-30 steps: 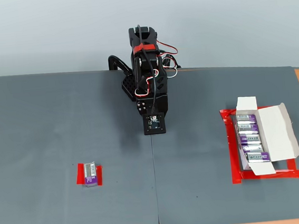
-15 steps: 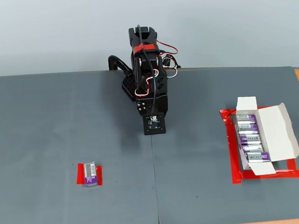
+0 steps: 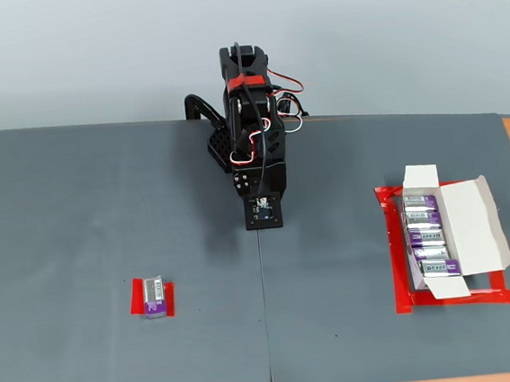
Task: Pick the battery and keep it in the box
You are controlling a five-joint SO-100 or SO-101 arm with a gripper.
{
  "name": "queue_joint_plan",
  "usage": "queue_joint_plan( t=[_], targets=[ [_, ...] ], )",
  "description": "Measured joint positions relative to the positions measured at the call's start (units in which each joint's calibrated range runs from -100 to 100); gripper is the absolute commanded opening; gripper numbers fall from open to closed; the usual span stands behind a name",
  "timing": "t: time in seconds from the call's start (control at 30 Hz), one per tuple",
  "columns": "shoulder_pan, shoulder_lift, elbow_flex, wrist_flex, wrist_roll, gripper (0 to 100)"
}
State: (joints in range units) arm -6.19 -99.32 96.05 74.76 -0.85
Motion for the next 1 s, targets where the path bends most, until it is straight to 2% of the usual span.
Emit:
queue_joint_plan(
  t=[1.0],
  targets=[
    [0.0, 0.8, -0.1, 0.0, 0.0, 2]
  ],
)
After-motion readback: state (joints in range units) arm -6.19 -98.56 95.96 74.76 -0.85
